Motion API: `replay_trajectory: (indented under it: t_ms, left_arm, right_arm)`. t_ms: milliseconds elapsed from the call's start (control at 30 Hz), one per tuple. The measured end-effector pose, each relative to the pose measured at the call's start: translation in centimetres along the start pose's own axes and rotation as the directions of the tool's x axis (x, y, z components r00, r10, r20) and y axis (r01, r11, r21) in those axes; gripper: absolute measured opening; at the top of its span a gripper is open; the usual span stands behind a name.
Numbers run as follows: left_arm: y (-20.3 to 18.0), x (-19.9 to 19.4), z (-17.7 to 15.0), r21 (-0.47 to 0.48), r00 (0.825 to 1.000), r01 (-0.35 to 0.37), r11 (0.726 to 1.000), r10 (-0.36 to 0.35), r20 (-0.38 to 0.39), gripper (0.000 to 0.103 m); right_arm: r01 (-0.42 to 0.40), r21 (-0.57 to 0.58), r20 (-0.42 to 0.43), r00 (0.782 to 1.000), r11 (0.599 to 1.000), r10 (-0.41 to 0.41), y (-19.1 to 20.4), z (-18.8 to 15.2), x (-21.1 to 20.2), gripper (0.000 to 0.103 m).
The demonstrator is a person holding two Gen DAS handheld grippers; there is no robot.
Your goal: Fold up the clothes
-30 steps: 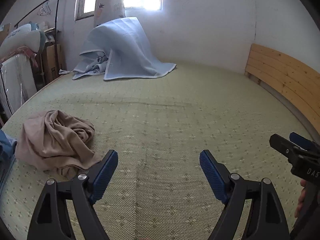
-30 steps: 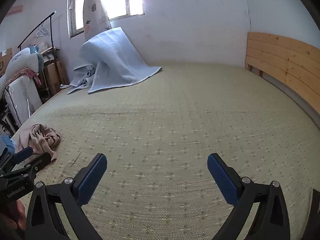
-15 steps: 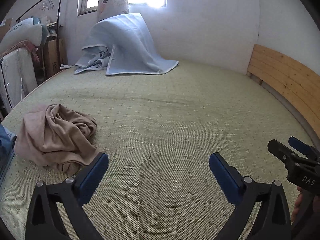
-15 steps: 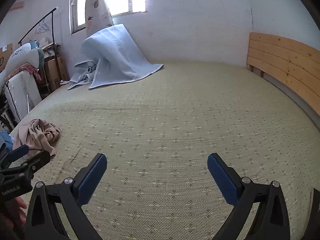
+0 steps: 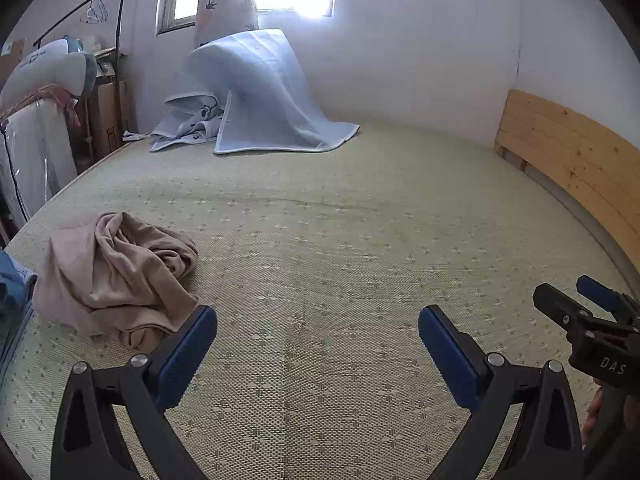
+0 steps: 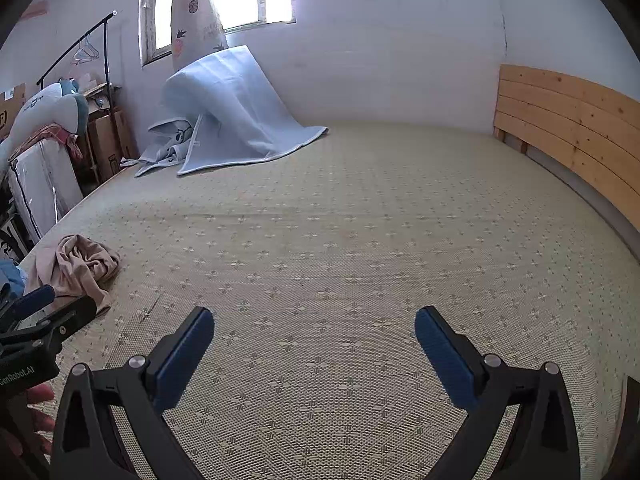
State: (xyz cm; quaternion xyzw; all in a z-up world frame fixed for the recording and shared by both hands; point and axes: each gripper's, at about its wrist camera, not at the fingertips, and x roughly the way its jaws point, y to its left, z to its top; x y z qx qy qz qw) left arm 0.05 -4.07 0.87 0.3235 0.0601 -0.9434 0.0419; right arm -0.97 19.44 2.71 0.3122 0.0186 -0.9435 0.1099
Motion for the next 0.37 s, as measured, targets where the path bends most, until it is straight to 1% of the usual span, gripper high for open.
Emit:
replay_trajectory:
  t_ms: [167,367]
  left_arm:
    - [0.06,-0.33,0.07,-0.004,1.000,0.014,1.000,-0.014,0.012,0.103]
    - [0.05,-0.29,0.12,-0.007,1.000,0.006,1.000,-0.005,0.013,0.103]
  right_arm:
    - [0.001,-0.001,0.001,1.000,1.000,-0.001,0.00,-0.09,-0.12,0.103]
    - [0.001,-0.001,0.004,1.000,1.000,-0.001,-0.03,-0.12,-0.18,0.103]
